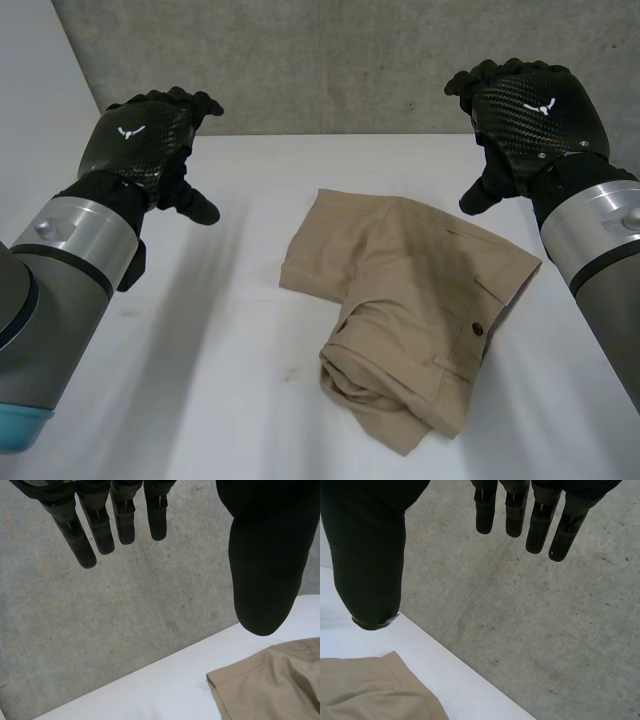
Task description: Fold the laundry.
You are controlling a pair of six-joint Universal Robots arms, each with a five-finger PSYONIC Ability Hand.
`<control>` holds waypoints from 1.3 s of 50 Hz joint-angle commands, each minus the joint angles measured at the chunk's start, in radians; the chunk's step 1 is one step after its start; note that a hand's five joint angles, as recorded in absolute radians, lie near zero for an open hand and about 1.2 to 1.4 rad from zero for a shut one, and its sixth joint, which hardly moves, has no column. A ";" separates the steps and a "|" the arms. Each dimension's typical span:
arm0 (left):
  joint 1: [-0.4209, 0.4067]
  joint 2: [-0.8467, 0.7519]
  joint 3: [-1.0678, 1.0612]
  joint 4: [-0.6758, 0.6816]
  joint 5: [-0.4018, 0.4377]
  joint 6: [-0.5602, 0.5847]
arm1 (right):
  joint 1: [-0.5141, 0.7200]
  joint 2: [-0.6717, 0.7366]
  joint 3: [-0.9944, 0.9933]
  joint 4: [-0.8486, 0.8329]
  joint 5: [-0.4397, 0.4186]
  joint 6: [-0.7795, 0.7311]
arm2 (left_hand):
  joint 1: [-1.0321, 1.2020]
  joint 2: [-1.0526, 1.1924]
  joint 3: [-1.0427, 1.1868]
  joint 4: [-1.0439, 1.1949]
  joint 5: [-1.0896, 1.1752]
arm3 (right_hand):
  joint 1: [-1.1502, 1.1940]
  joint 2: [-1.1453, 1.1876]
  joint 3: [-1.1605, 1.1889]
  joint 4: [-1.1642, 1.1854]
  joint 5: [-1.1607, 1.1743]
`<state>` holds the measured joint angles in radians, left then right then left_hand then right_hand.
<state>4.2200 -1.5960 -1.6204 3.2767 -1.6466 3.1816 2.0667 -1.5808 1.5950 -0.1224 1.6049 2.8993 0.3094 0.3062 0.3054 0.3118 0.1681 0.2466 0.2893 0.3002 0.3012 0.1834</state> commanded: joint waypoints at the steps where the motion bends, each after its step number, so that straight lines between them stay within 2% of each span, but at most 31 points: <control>1: 0.000 0.011 -0.001 -0.005 -0.001 0.000 | -0.002 -0.001 -0.003 0.003 0.006 0.004 | -0.135 -0.132 -0.131 -0.137 -0.168 | -0.072 -0.115 -0.126 -0.127 -0.183; 14: 0.000 0.016 -0.004 -0.005 0.001 0.000 | -0.010 0.001 -0.009 0.018 0.004 0.001 | -0.135 -0.132 -0.131 -0.137 -0.168 | -0.072 -0.115 -0.126 -0.127 -0.183; 17: 0.000 0.016 -0.004 -0.006 0.001 0.000 | -0.016 0.001 -0.029 0.095 0.003 -0.009 | -0.135 -0.132 -0.131 -0.137 -0.168 | -0.072 -0.115 -0.126 -0.127 -0.183; 22: 0.000 0.015 -0.006 -0.006 0.001 0.000 | -0.016 0.008 -0.067 0.318 -0.008 -0.023 | -0.135 -0.132 -0.131 -0.137 -0.168 | -0.072 -0.115 -0.126 -0.127 -0.183; 29: 0.000 0.002 -0.007 -0.006 0.001 0.000 | -0.014 0.008 0.008 0.460 -0.023 -0.040 | -0.135 -0.132 -0.131 -0.137 -0.168 | -0.072 -0.115 -0.126 -0.127 -0.183; 36: 0.000 -0.021 -0.019 -0.006 -0.001 -0.002 | -0.007 0.015 0.219 0.370 -0.082 -0.026 | -0.135 -0.132 -0.131 -0.137 -0.168 | -0.009 -0.052 -0.063 -0.064 -0.121; 42: -0.002 -0.062 -0.024 -0.014 -0.004 -0.009 | 0.000 0.053 0.370 0.181 -0.131 0.024 | -0.119 -0.116 -0.115 -0.122 -0.153 | 0.026 -0.016 -0.027 -0.028 -0.085; 52: -0.002 -0.090 -0.023 -0.026 -0.024 -0.009 | 0.004 0.220 0.411 0.034 -0.123 0.095 | -0.111 -0.107 -0.107 -0.113 -0.144 | 0.167 0.124 0.114 0.112 0.056; 56: -0.002 -0.091 -0.024 -0.026 -0.025 -0.012 | 0.004 0.242 0.411 -0.039 -0.108 0.095 | -0.108 -0.105 -0.104 -0.110 -0.141 | 0.474 0.432 0.421 0.420 0.363; 58: -0.002 -0.093 -0.027 -0.026 -0.025 -0.014 | 0.004 0.243 0.411 -0.089 -0.093 0.089 | -0.111 -0.107 -0.107 -0.113 -0.144 | 0.923 0.880 0.869 0.868 0.811; 60: -0.002 -0.094 -0.033 -0.026 -0.024 -0.015 | 0.004 0.242 0.405 -0.108 -0.080 0.086 | -0.111 -0.107 -0.107 -0.113 -0.144 | 1.149 1.106 1.095 1.094 1.037; 65: -0.005 -0.114 -0.039 -0.032 -0.024 -0.061 | 0.006 0.219 0.352 -0.126 -0.057 0.064 | -0.111 -0.107 -0.107 -0.113 -0.144 | 1.150 1.107 1.096 1.095 1.038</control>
<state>4.2183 -1.6908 -1.6485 3.2500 -1.6724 3.1672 2.0711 -1.3353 2.0033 -0.2074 1.5144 2.9911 0.1969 0.2019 0.2040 0.1982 0.0419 0.9066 1.0956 1.0830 1.1020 0.8881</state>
